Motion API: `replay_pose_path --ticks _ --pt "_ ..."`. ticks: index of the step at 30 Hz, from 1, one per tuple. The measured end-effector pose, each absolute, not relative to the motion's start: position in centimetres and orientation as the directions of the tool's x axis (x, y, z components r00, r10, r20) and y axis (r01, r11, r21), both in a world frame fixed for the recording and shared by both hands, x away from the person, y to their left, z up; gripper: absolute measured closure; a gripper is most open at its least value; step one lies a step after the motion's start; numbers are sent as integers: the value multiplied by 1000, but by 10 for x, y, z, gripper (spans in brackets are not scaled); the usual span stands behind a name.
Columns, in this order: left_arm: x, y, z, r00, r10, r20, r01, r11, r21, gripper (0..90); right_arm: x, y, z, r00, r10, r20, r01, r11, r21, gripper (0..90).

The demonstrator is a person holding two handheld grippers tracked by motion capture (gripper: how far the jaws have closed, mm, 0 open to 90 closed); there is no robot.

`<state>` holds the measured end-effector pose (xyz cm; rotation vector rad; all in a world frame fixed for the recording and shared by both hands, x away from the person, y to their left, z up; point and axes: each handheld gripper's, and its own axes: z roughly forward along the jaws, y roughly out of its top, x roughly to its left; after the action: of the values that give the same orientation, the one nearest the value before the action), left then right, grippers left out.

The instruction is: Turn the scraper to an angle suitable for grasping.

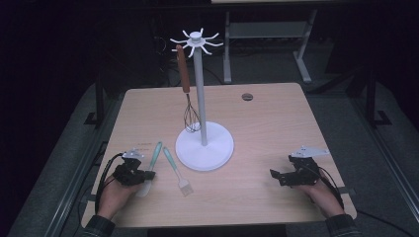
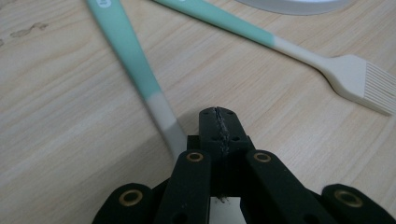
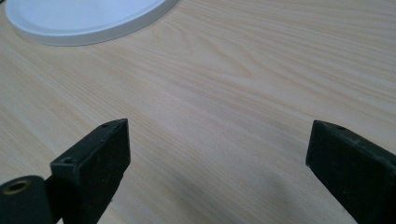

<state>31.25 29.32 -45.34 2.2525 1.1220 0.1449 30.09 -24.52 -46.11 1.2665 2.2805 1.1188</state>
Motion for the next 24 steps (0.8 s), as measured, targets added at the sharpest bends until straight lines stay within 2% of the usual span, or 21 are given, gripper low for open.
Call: replay_pose_path --ticks 24 --pt "298 326 -450 570 811 -129 724 -422 546 900 300 -245 -460 -557 822 119 594 294 749 63"
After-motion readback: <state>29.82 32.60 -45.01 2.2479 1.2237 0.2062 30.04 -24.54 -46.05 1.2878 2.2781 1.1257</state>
